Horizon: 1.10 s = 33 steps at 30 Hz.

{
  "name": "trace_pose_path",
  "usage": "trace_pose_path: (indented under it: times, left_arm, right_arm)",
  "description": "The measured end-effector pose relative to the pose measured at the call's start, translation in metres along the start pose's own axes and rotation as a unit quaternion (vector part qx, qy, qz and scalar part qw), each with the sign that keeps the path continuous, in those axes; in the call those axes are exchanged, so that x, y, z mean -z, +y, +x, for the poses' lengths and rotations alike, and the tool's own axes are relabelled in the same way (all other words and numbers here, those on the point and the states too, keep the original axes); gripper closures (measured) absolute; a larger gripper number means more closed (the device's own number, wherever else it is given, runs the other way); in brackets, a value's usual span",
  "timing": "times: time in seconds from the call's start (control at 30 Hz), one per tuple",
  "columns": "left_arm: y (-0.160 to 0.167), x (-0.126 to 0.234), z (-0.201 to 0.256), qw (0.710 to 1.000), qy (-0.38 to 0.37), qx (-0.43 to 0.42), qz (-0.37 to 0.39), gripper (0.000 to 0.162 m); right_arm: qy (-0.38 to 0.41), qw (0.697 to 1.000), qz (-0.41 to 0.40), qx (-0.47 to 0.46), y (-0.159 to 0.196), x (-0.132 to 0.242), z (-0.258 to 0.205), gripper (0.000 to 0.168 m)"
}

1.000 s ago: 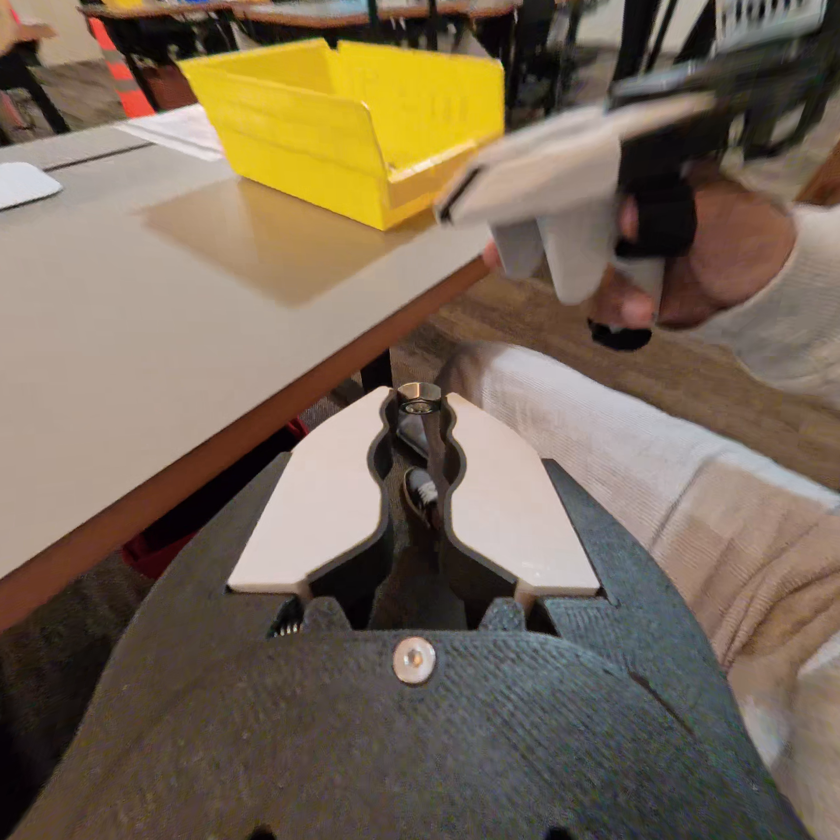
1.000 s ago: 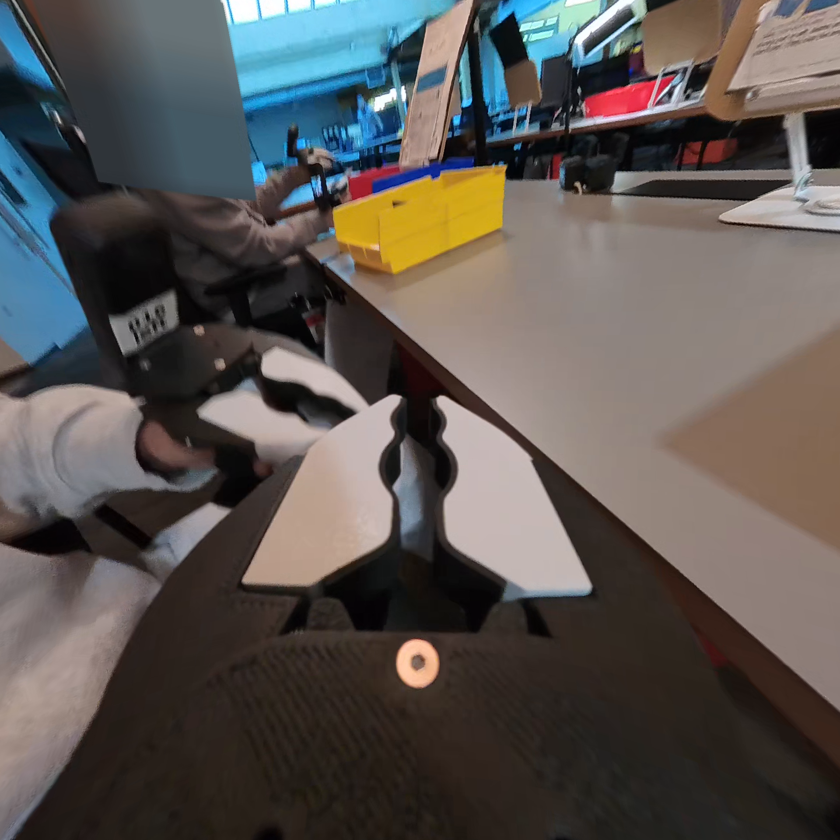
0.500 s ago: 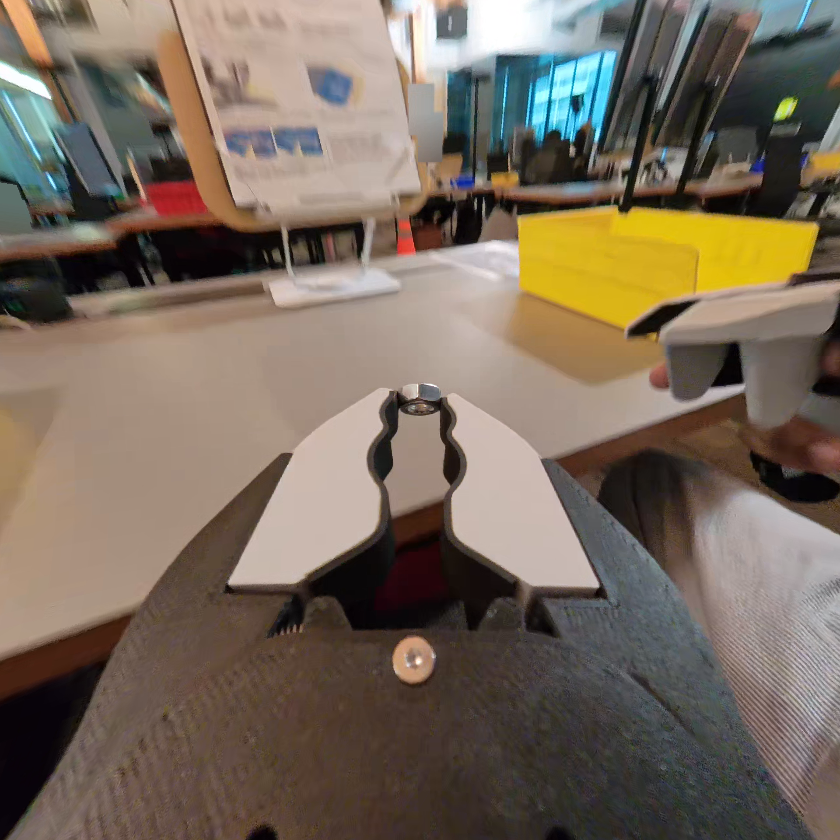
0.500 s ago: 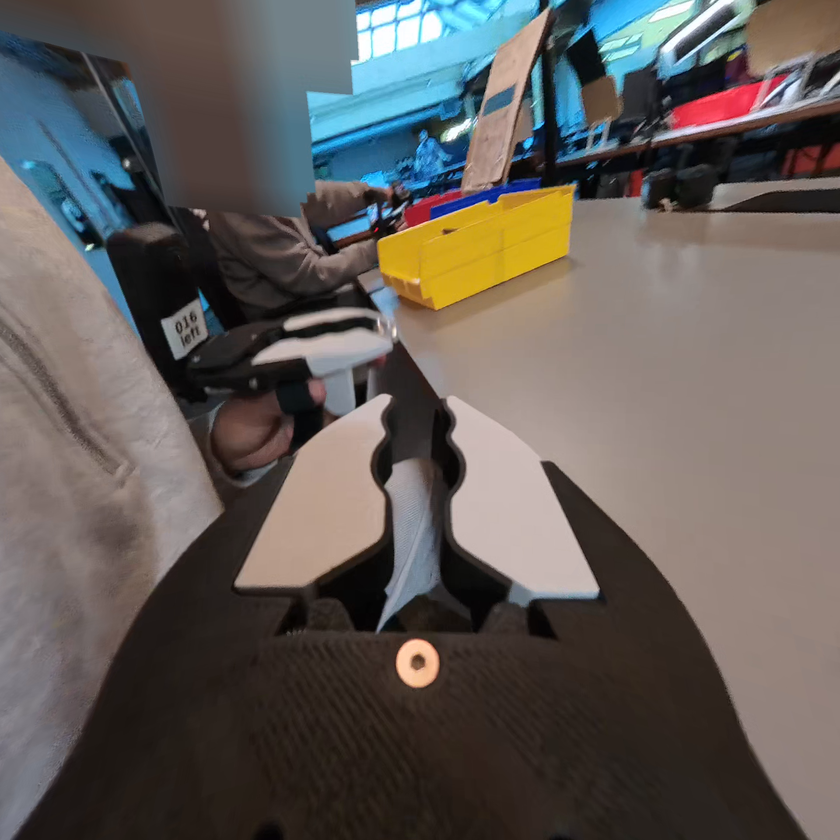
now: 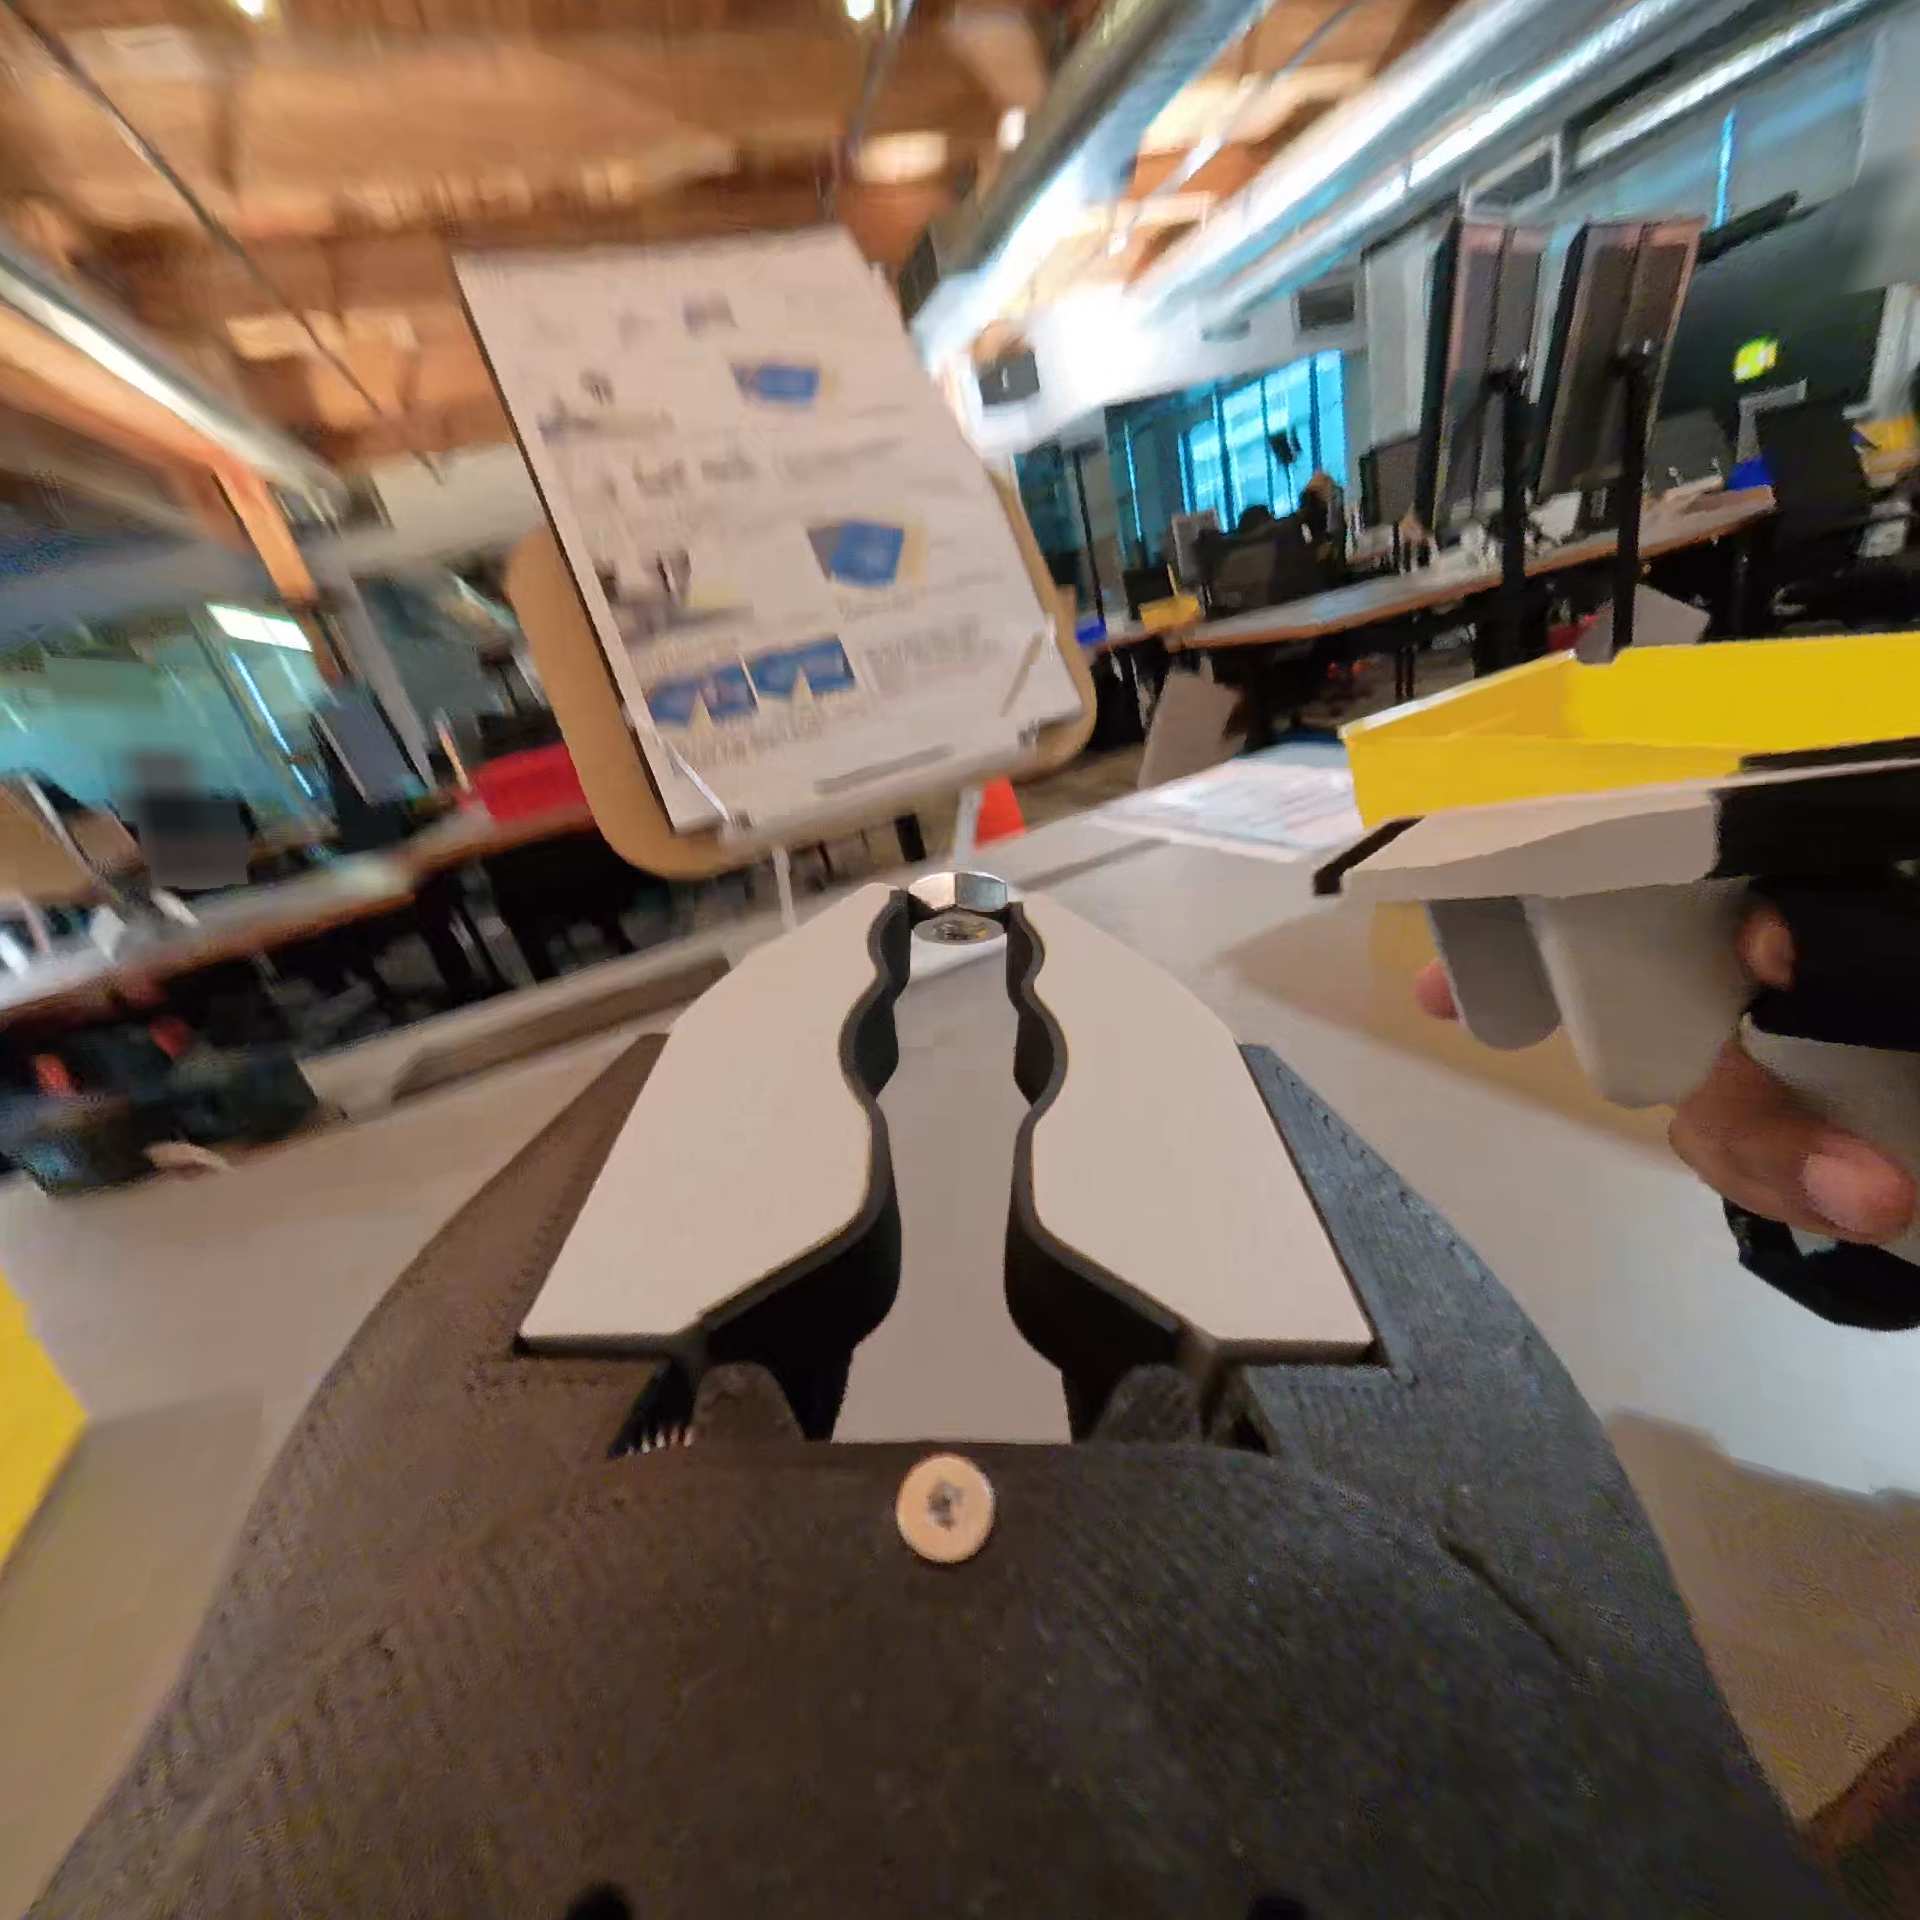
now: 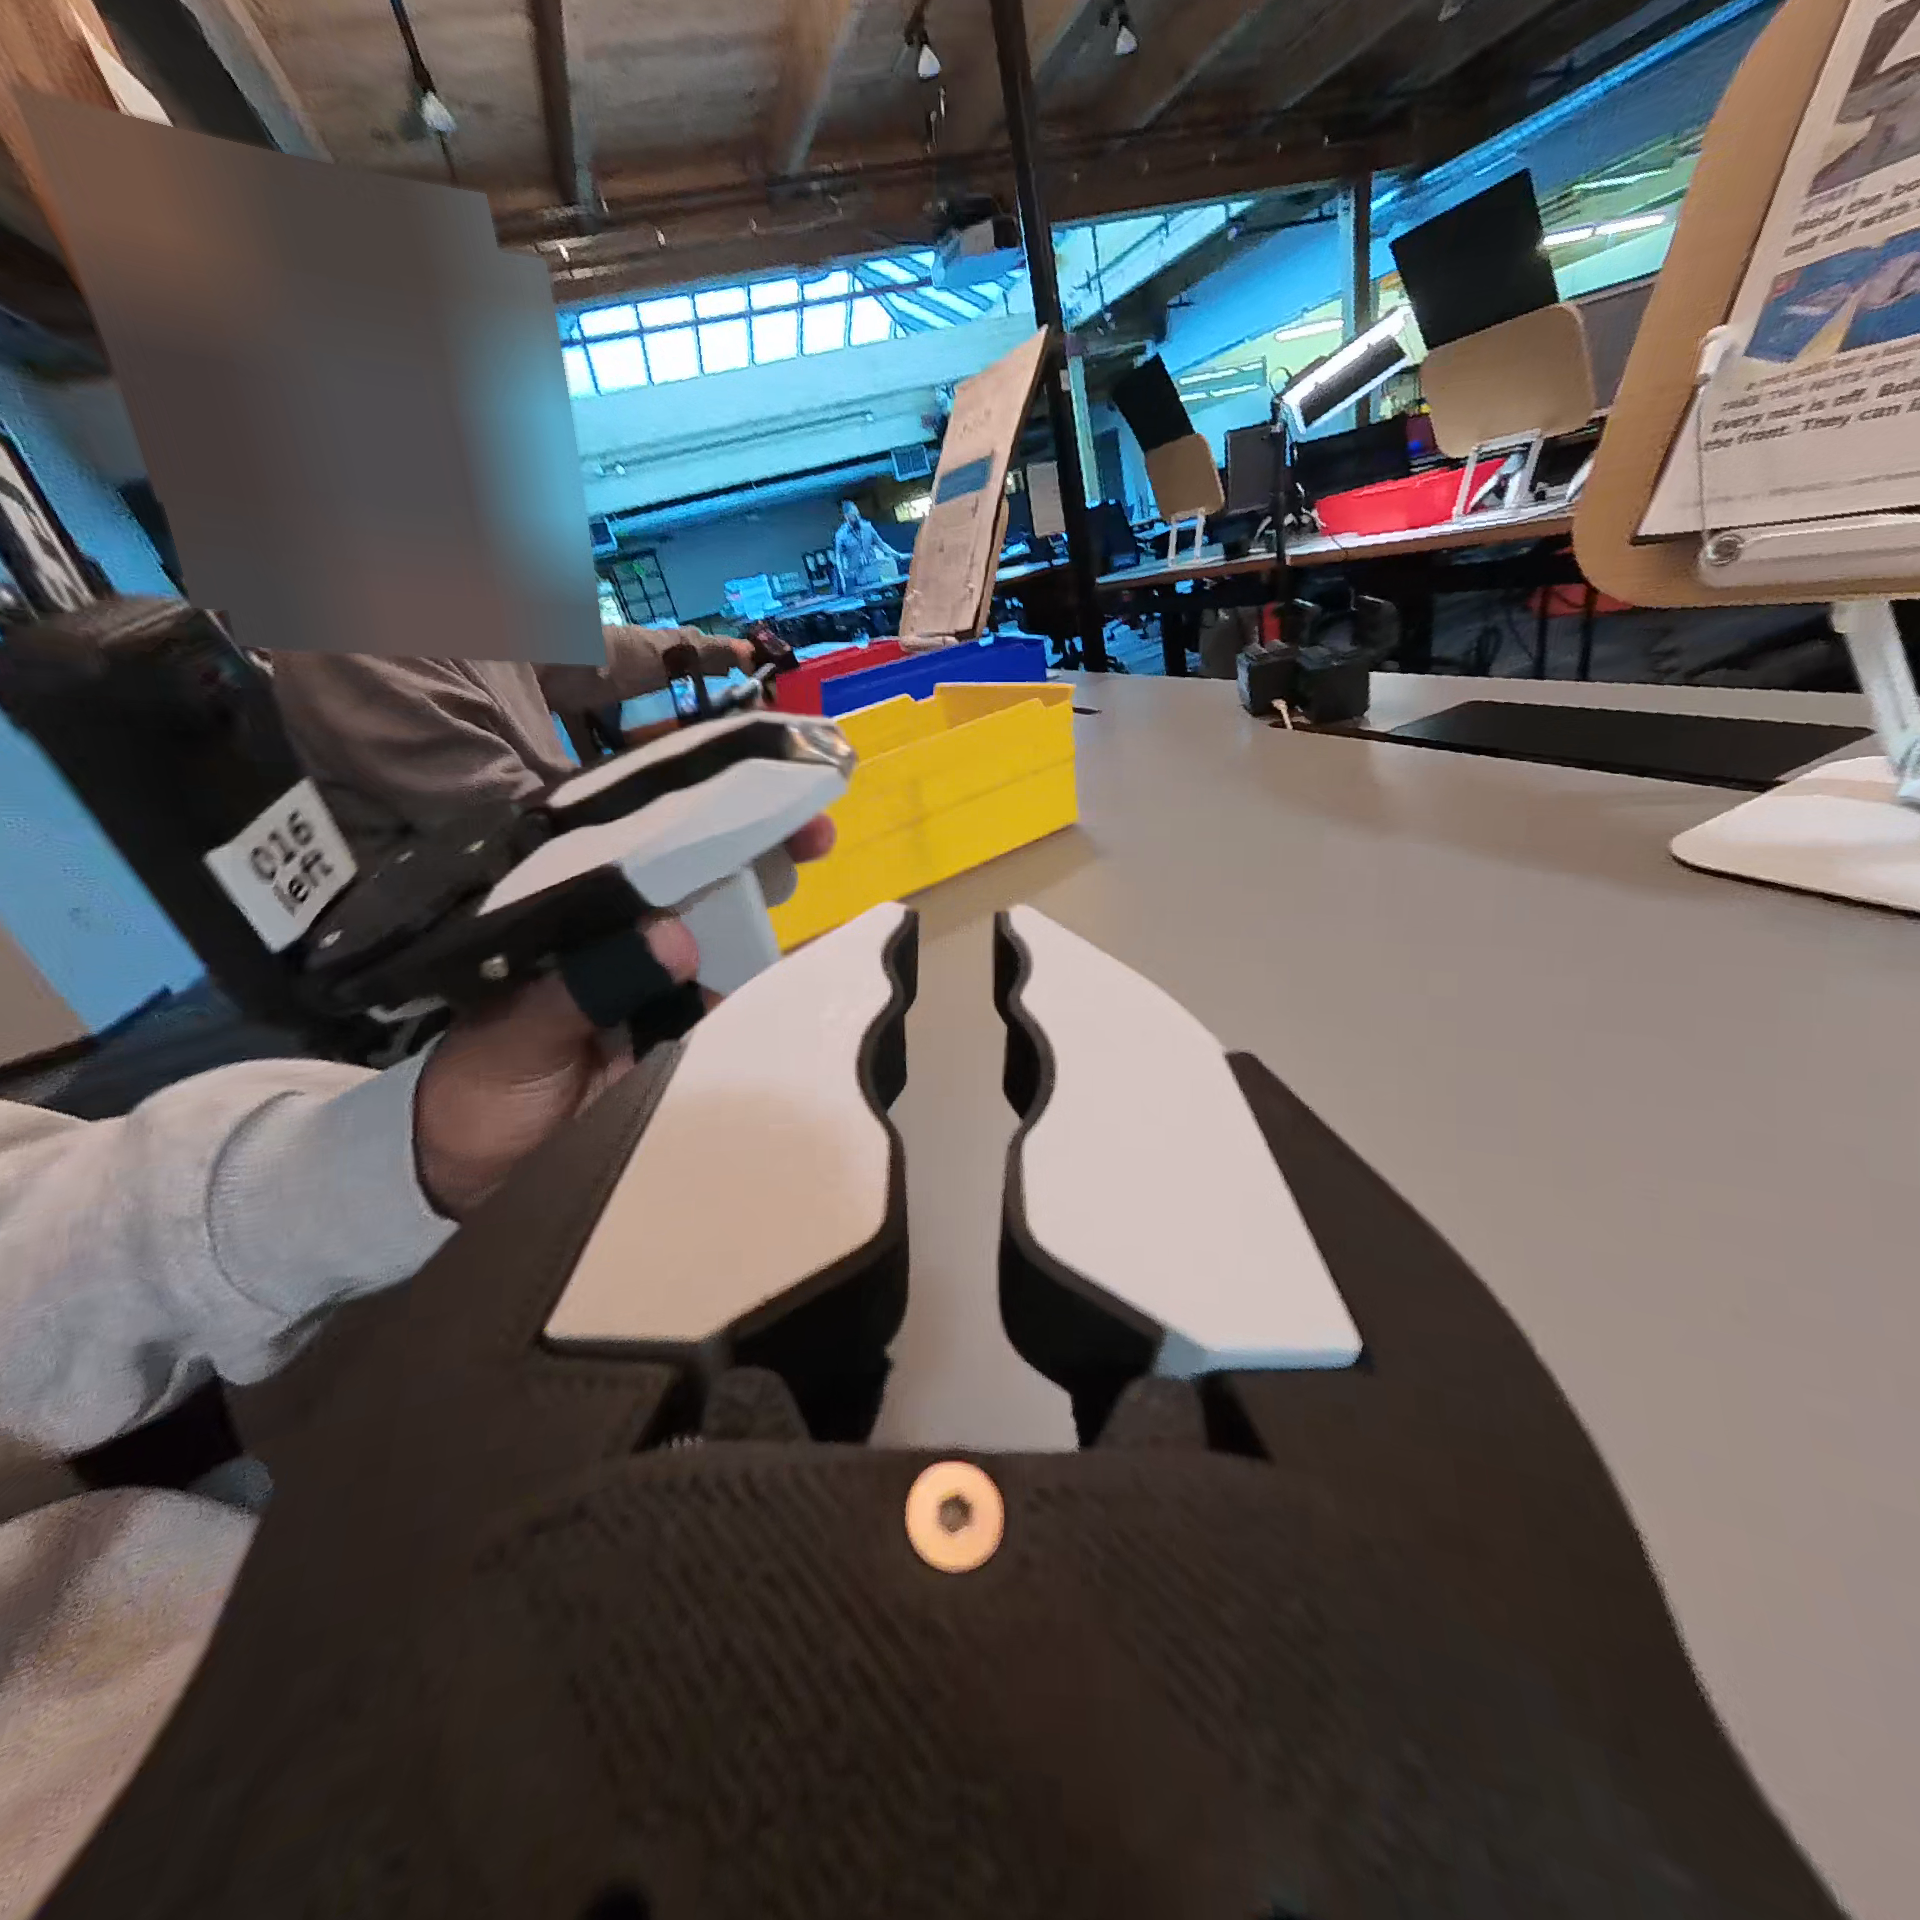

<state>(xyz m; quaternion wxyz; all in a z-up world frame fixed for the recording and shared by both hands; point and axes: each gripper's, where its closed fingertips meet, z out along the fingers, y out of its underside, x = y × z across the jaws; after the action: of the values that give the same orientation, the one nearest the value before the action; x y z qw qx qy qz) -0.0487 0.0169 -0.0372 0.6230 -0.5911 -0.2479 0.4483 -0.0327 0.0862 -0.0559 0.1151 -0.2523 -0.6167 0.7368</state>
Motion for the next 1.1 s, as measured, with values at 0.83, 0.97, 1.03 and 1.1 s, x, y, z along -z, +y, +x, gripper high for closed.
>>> trace_pose_path:
  times: [0.83, 0.97, 1.03, 1.1]
  left_arm:
    - [0.100, -0.084, -0.019, 0.971, 0.077, 0.147, -0.174, 0.144]
    - [0.097, -0.088, -0.004, 0.974, 0.094, 0.122, -0.168, 0.144]
    - [0.093, -0.088, 0.005, 0.974, 0.107, 0.117, -0.163, 0.144]
    - [0.093, -0.087, 0.013, 0.974, 0.117, 0.102, -0.166, 0.144]
  right_arm:
    - [0.036, 0.999, -0.034, -0.004, 0.010, -0.005, 0.041, 0.152]
    - [0.045, 0.998, -0.017, -0.035, 0.006, 0.008, 0.045, 0.149]
    - [0.058, 0.998, -0.023, -0.028, 0.008, 0.014, 0.047, 0.149]
    - [0.073, 0.997, -0.040, -0.010, 0.014, 0.018, 0.048, 0.148]
